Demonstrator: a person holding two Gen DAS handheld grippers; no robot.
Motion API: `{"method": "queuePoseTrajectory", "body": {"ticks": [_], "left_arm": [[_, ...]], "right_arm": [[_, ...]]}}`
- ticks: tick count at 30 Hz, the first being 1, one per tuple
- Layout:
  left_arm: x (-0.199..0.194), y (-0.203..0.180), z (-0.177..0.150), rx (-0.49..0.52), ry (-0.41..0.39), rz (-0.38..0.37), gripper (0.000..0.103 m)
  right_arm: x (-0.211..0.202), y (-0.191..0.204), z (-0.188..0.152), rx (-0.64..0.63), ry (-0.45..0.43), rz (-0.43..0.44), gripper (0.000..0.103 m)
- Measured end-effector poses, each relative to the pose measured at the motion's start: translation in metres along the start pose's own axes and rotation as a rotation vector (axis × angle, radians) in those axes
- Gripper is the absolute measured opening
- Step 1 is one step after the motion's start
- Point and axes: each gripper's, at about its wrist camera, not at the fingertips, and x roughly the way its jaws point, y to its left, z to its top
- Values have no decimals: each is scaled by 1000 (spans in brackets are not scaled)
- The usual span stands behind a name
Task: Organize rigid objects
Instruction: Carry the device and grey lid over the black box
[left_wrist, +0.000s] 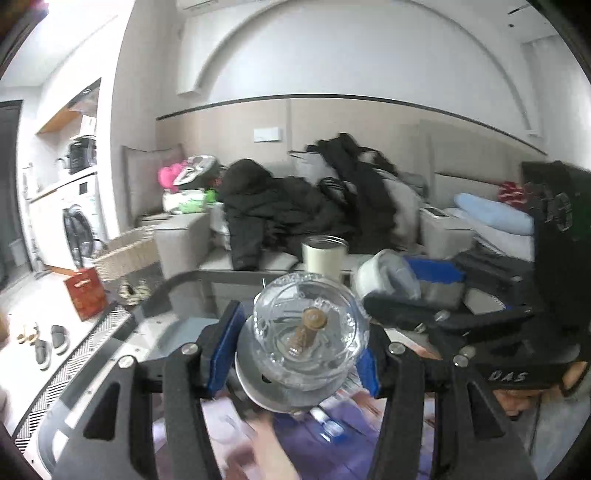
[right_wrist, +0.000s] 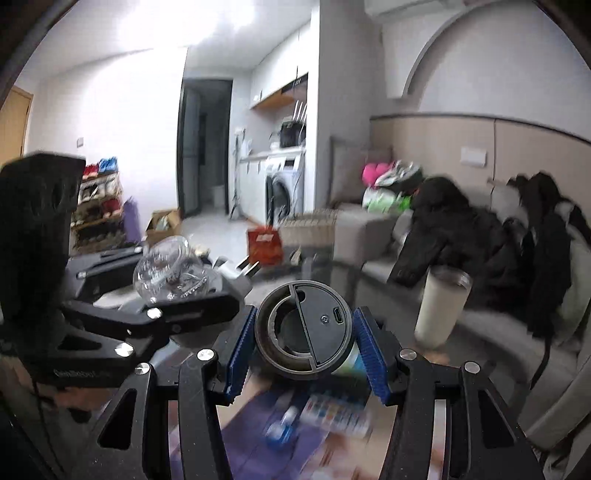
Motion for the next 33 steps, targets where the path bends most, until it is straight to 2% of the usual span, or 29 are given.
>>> {"method": "queuePoseTrajectory", "body": {"ticks": [4, 9, 14, 20, 26, 28, 30, 33], "left_arm": [[24, 24, 13, -50, -26, 29, 54], [55, 48, 21, -81, -33, 65, 54], [87, 66, 11, -153, 24, 54, 54], [123, 70, -10, -186, 124, 43, 54], [141, 65, -21, -198, 187, 32, 54], [145, 64, -21, -197, 206, 43, 54], [151, 66, -24, -218, 232, 43, 54], [164, 65, -31, -221, 294, 57, 54]], "right_arm": [[30, -14, 19, -1, -31, -41, 54], [72, -37, 33, 52, -29, -65, 54], [111, -50, 27, 115, 46, -28, 54], [141, -57, 9, 142, 150, -8, 54], [164, -68, -10, 200, 236, 13, 69], [168, -71, -11, 207, 244, 9, 76], [173, -72, -13, 210, 265, -1, 89], [179, -74, -19, 225, 308, 4, 96]]}}
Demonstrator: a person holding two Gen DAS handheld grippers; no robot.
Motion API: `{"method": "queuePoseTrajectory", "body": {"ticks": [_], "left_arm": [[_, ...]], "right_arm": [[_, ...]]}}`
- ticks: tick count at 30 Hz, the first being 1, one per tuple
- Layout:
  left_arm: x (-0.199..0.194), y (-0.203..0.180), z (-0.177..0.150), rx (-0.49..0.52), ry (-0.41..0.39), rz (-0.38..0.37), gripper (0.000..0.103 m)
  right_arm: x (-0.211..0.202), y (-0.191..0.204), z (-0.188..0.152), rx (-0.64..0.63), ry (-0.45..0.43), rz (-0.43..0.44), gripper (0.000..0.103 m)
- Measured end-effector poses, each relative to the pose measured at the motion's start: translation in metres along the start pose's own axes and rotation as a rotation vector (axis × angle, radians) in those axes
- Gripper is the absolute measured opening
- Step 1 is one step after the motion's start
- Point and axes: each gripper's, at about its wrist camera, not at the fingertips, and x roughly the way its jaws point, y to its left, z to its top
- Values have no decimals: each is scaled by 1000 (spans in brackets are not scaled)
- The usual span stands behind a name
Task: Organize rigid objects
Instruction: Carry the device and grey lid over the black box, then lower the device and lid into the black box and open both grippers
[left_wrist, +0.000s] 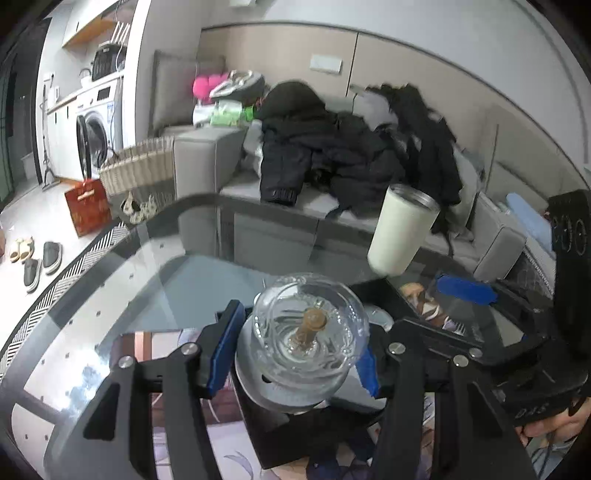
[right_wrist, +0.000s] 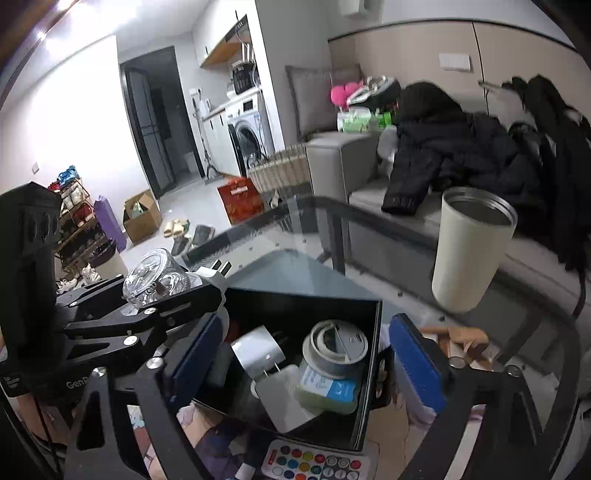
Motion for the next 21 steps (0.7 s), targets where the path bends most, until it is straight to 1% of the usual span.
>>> {"method": "queuePoseTrajectory", "body": {"ticks": [1, 3, 4, 6, 8, 10, 11, 13, 15, 16, 18, 21], "left_arm": [[3, -1, -1, 0, 18, 3, 54], [12, 0, -3, -8, 59, 6, 54], [14, 0, -5, -10, 68, 9, 54], [16, 1, -7, -12, 79, 11, 55], [14, 1, -7, -13, 69, 14, 52], [8, 0, -6, 1, 41, 29, 52], [4, -2, -5, 6, 24, 34, 52], [1, -2, -4, 3, 18, 25, 52], [1, -5, -6, 13, 22, 24, 52], [1, -5, -9, 15, 21, 28, 52], [2, -8, -11, 18, 28, 25, 53], [3, -11, -13, 24, 30, 38, 53]], "right_arm": [[4, -1, 0, -3, 22, -9, 96], [11, -3, -1, -11, 53, -25, 103], [14, -4, -3, -12, 67, -33, 103], [16, -4, -5, -7, 82, -40, 103], [18, -5, -5, 0, 98, -28, 103], [16, -6, -4, 35, 94, 4, 103], [14, -9, -4, 73, 78, 16, 103], [9, -15, -4, 164, 56, 52, 103], [5, -25, -6, 256, 18, 124, 103], [4, -27, -6, 277, 16, 155, 103], [5, -32, -9, 302, 30, 182, 103], [4, -34, -13, 298, 30, 181, 103]]}}
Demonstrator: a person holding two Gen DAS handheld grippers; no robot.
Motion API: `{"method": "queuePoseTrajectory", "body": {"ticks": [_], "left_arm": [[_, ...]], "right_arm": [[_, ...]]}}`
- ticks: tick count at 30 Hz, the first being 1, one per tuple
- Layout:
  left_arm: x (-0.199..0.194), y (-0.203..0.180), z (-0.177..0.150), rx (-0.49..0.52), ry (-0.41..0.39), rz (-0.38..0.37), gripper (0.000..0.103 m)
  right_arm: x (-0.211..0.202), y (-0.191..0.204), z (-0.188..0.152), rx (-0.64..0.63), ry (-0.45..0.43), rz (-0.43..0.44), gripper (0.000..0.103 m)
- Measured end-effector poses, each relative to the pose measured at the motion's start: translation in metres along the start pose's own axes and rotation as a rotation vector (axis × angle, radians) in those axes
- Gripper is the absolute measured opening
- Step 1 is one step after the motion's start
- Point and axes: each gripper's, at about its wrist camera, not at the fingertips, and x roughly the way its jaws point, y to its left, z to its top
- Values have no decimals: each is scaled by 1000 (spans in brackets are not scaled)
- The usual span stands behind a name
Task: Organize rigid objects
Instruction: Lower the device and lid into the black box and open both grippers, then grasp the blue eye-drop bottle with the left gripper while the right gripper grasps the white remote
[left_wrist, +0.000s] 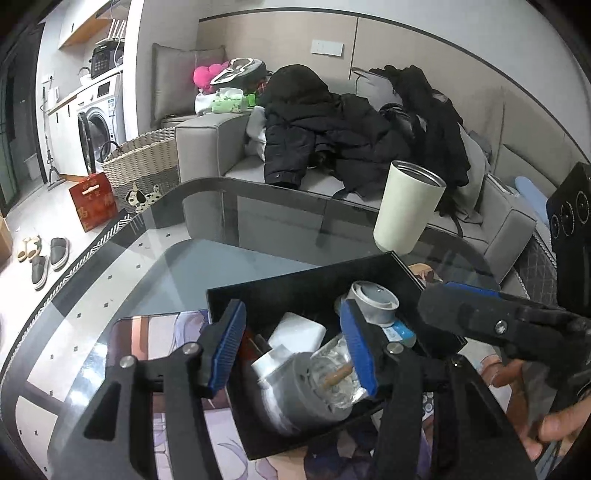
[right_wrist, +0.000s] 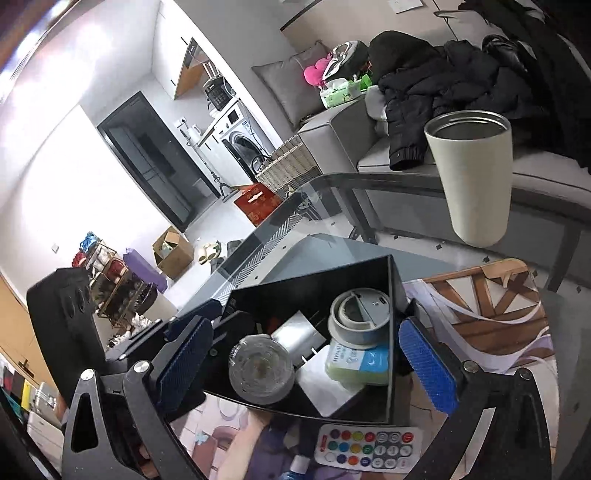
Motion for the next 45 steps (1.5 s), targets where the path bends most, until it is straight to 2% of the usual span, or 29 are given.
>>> {"method": "queuePoseTrajectory", "body": {"ticks": [3, 9, 12, 14, 15, 16, 17, 20, 22, 23, 26, 29, 32, 36, 39, 42, 44, 45], "left_arm": [[-2, -2, -1, 4, -8, 4, 53], [-4, -8, -4, 14, -6, -1, 54], [-5, -9, -6, 13, 1, -1, 54], [-7, -8, -8, 0, 12, 1, 55], [-9, -8, -10, -8, 17, 5, 58], [-12, -9, -13, -10, 22, 3, 66], [-15, -10, -15, -8, 25, 3, 69], [-28, -17, -20, 17, 16, 1, 71], [-35, -20, -22, 40, 12, 12, 81], [-40, -22, -25, 44, 12, 19, 83], [-52, -26, -33, 34, 22, -17, 84], [-61, -39, -43, 72, 31, -26, 84], [-60, -49, -52, 73, 73, -39, 84], [-43, -60, -75, 92, 204, -68, 84], [-31, -67, -93, 132, 271, -66, 83], [-20, -68, -99, 127, 312, -75, 81], [-16, -68, -100, 130, 317, -59, 75], [-13, -68, -100, 126, 326, -59, 62]], "right_arm": [[-4, 8, 0, -74, 3, -45, 103], [-15, 34, -2, -192, -17, 65, 102], [-19, 43, -6, -229, -41, 8, 102], [-14, 48, -7, -262, -30, -67, 102], [-12, 48, -8, -263, -10, -77, 102], [-12, 46, -8, -250, 8, -55, 102], [-12, 43, -9, -236, 20, -44, 102], [-21, 33, -15, -233, 23, -36, 103], [-34, 29, -19, -259, -4, -63, 103], [-40, 29, -21, -278, -13, -73, 103], [-55, 23, -26, -307, -14, -100, 103], [-61, 10, -30, -292, 30, -102, 103], [-48, -1, -33, -304, 142, -126, 103], [-32, -11, -57, -347, 282, -120, 103], [-23, -17, -70, -385, 331, -113, 103], [-12, -21, -77, -404, 361, -93, 103], [-4, -23, -79, -408, 380, -89, 103], [0, -21, -81, -415, 389, -81, 103]]}}
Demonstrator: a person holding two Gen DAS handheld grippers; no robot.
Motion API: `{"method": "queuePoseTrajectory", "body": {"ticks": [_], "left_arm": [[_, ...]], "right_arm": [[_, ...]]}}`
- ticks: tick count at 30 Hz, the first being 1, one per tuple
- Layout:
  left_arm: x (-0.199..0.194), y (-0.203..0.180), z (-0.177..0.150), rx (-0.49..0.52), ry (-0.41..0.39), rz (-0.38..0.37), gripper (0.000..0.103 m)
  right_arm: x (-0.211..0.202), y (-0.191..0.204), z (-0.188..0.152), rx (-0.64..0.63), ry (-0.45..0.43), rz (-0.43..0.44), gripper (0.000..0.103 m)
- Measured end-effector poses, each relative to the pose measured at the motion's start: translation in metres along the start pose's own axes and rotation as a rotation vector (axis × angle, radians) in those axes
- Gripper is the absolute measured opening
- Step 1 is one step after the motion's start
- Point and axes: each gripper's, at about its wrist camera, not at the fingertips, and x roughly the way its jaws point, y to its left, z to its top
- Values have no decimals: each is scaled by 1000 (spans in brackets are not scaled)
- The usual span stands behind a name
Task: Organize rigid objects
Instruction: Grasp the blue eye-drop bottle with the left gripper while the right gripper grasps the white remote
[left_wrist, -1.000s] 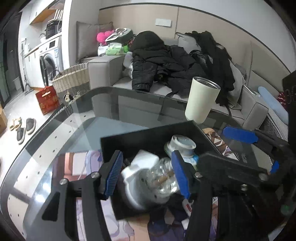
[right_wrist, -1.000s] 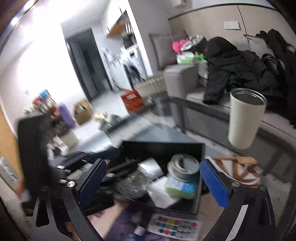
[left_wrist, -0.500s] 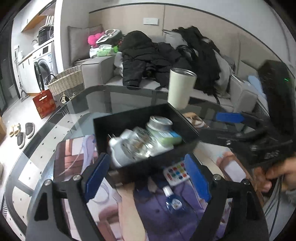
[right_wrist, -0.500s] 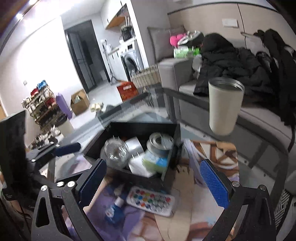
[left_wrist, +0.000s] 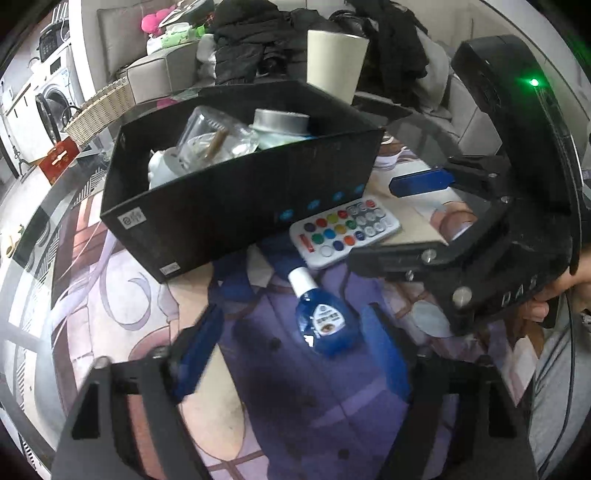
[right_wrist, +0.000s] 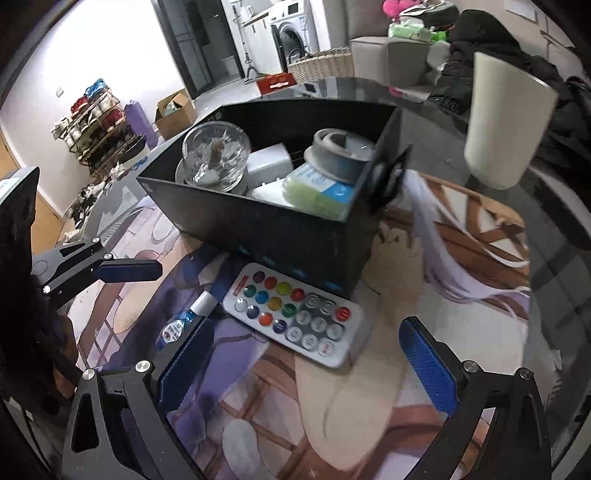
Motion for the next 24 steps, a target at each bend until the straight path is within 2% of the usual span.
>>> {"method": "queuePoseTrajectory", "body": {"ticks": [1, 2, 3, 4, 7, 11, 14, 16, 19, 21, 23, 24], "left_arm": [[3, 1, 0, -4, 10, -9, 49], [4, 1, 0, -3, 9, -7, 45], [3, 1, 0, 2, 5, -5, 31], [2, 1, 0, 7, 7, -6, 29], [-1, 11, -1, -31, 6, -26, 29], [-4, 28, -5, -75, 2, 3, 29], [-7, 40, -8, -116, -6, 43, 29], [-8, 48, -11, -138, -11, 63, 29], [-10, 55, -14, -154, -14, 73, 29], [-10, 55, -16, -152, -13, 75, 29], [-9, 54, -16, -149, -13, 75, 29], [-9, 54, -16, -150, -13, 67, 29]], "right_arm": [[3, 2, 1, -10, 6, 1, 103], [7, 5, 0, -21, 13, 3, 102], [10, 8, 1, -36, 10, 0, 102], [12, 11, 1, -50, 12, 11, 102], [12, 16, 1, -45, 21, 55, 102], [14, 29, -2, -78, 40, 69, 100], [13, 39, -5, -82, 68, 145, 96], [11, 49, -3, -84, 76, 186, 91], [13, 55, 0, -111, 35, 117, 91], [23, 59, 1, -144, 51, 102, 91], [23, 63, 2, -169, 26, 73, 90], [26, 66, 2, -175, 38, 73, 86]]}}
